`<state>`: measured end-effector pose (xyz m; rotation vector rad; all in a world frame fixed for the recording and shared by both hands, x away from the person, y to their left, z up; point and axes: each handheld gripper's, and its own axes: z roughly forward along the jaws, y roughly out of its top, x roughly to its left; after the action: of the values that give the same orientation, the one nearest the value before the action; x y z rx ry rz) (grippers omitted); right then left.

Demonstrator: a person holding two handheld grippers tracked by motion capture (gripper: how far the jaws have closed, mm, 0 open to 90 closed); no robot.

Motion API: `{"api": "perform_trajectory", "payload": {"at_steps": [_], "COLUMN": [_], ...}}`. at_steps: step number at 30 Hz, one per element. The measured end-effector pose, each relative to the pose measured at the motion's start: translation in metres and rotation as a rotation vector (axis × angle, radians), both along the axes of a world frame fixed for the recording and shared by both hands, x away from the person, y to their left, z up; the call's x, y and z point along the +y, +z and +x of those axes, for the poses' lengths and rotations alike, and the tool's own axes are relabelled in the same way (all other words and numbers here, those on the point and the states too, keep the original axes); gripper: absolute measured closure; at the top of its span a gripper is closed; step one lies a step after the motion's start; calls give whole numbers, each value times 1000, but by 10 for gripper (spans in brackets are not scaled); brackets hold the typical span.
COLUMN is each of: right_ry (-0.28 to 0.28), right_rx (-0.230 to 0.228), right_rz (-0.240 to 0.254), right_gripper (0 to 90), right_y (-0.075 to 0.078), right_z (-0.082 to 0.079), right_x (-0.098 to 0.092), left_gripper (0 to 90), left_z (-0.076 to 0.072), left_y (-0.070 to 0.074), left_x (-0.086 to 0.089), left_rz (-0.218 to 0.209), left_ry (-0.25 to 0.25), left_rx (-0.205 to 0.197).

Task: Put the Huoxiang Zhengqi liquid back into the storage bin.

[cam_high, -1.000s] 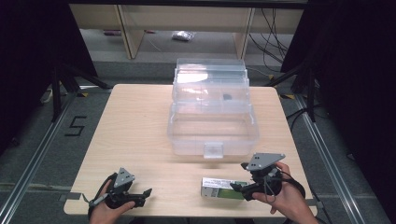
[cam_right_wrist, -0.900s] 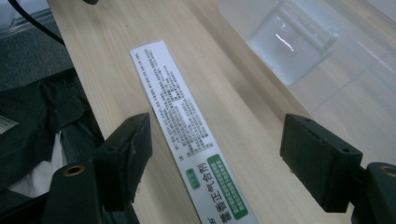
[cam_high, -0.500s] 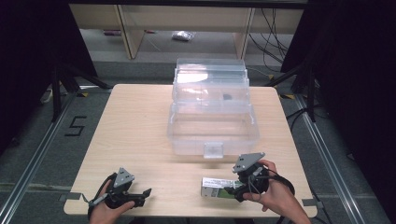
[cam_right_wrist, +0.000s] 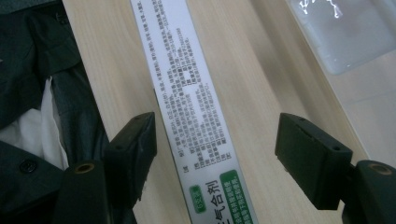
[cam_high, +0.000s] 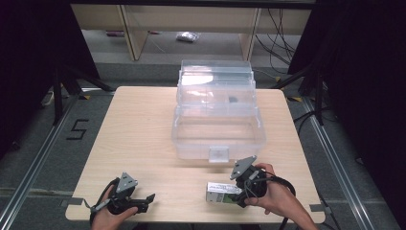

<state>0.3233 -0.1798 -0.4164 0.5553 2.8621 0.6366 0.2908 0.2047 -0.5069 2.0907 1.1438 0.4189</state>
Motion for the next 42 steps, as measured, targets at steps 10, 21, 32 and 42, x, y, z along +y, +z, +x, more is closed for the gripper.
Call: {"api": "perform_trajectory", "payload": {"at_steps": [10, 21, 32, 42], "right_ry": [45, 60, 72, 127], "right_rx": [27, 59, 99, 111], "right_rz": [-70, -125, -184, -266], "right_gripper": [371, 443, 527, 617], "right_y": [-8, -16, -21, -21], "right_z": [1, 4, 5, 10], "right_x": [10, 19, 21, 25], "left_gripper": [155, 155, 155, 155], "left_z": [0, 0, 0, 0], "left_y": [0, 0, -1, 0], "left_x": [0, 0, 0, 0], "left_rz": [4, 3, 2, 3], "left_ry": [-5, 0, -5, -6], "left_rx": [2, 0, -2, 2]}}
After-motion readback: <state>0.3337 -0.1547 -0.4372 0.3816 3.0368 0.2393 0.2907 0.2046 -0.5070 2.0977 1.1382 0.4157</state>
